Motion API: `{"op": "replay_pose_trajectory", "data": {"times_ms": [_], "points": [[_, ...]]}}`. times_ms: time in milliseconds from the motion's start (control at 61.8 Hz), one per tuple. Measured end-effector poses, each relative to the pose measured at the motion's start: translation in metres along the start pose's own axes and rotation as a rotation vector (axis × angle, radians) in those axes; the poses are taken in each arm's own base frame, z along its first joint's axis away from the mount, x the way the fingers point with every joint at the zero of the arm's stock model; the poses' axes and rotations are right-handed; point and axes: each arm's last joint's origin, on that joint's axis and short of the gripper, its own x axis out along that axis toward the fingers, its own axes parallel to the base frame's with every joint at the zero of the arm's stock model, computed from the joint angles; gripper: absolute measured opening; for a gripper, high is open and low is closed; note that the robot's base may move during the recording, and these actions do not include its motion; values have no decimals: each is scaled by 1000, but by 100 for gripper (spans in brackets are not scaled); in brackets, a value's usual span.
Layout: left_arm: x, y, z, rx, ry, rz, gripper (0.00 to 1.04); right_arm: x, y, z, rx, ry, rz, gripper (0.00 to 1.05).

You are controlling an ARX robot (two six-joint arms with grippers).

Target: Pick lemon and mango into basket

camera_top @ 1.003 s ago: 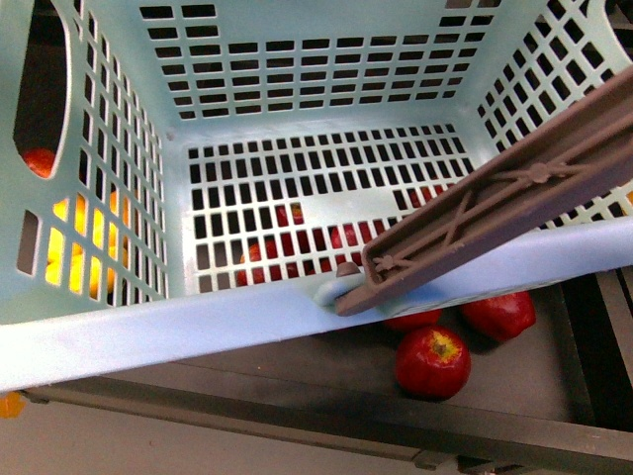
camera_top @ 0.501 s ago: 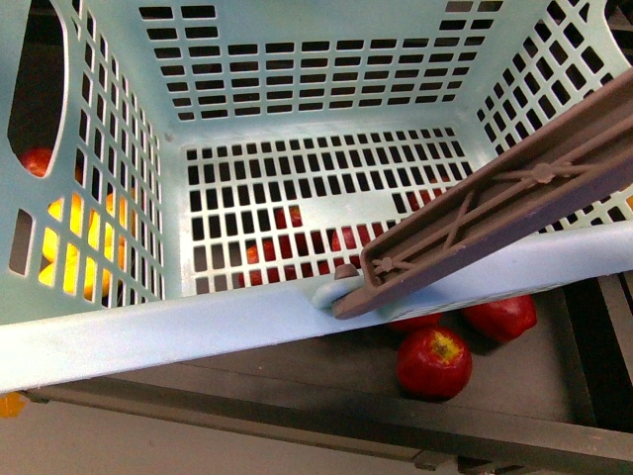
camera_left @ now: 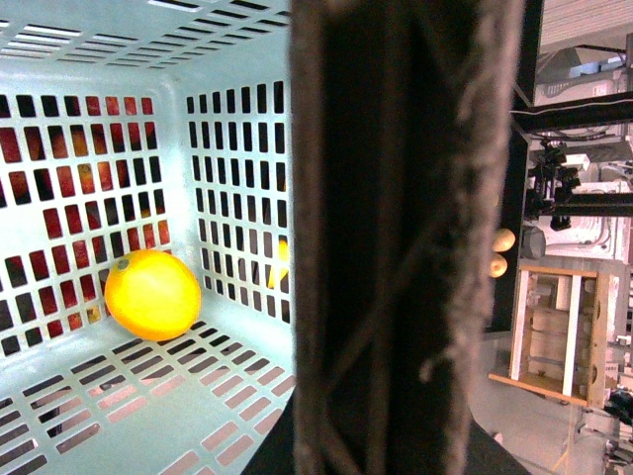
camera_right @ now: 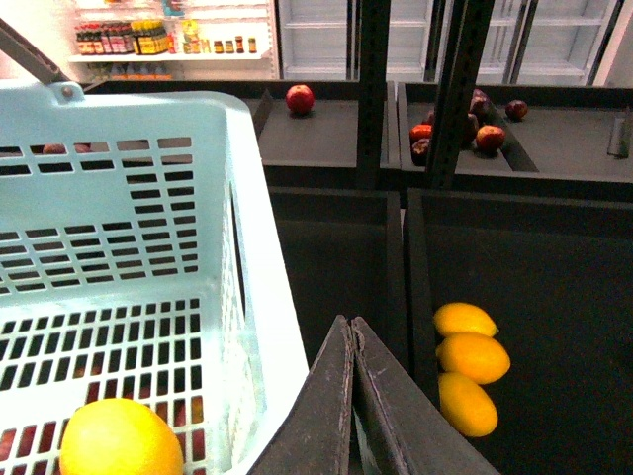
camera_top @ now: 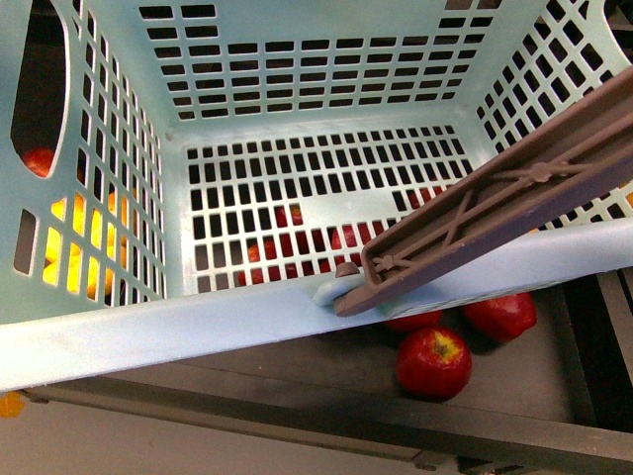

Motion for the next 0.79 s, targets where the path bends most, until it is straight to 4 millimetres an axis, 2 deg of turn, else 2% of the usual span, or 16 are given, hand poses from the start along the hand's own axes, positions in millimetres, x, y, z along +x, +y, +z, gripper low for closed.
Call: {"op": "replay_pose_trajectory", "data": {"times_ms": [129, 259, 518, 793], "points": [[0, 0, 0, 0, 1, -1, 5, -1, 0, 0, 1, -6, 0, 24], [0, 0, 0, 0, 0, 0, 5, -1, 0, 0, 0, -7, 0, 56], [2, -2, -4, 6, 21, -9, 5, -1, 0, 0, 1, -7, -4, 97], [3, -1, -2, -1, 15, -3, 5, -1, 0, -1, 1, -5, -2, 96]]}}
